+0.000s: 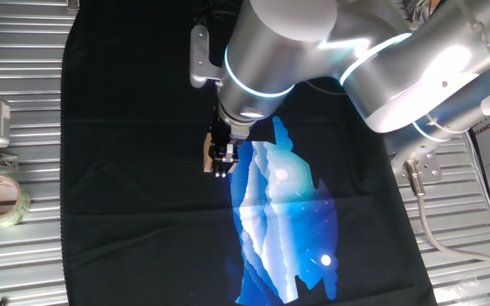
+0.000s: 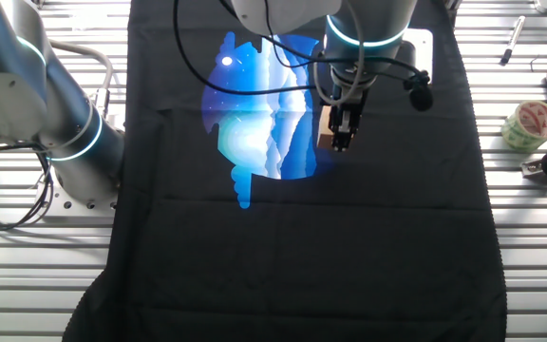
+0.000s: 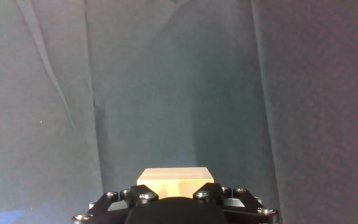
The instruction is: Pick up the small block on the left and move it to the right
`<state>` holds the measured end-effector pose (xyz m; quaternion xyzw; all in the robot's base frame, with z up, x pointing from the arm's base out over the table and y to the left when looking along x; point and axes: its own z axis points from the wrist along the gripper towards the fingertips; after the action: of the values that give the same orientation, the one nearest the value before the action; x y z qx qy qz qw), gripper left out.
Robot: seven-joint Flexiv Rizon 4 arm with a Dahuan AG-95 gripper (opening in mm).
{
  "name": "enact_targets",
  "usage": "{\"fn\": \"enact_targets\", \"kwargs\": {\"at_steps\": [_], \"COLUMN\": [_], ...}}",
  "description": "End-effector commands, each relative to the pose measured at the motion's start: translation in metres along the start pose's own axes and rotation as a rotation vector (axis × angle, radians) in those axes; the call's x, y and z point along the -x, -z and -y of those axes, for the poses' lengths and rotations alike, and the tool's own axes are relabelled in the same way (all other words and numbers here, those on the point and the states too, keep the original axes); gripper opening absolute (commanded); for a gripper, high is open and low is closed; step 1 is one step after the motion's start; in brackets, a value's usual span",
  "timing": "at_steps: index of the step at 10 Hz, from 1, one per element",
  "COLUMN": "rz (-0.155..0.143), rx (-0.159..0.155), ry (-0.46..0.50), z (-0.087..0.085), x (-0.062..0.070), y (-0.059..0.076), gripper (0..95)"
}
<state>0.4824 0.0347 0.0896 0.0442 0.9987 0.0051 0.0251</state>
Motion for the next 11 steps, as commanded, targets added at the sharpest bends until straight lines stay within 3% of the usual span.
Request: {"fn": "enact_targets", "kwargs": {"at_steps": [1,4,8,11], "rz": [0.034,0.035,0.036,0.034], "rx": [0.005,0.010,0.055,0.077], "ry": [0.082,0.156,0.280,0.300], "z": [-0.0002,-0.0002,-0.0002,-0.0002], "x": [0.0003,0.0003,0.0003,0.0003], "y": [-0.0002,-0.0002,-0.0002,-0.0002], "gripper": [0.0,0.0,0.0,0.0]}}
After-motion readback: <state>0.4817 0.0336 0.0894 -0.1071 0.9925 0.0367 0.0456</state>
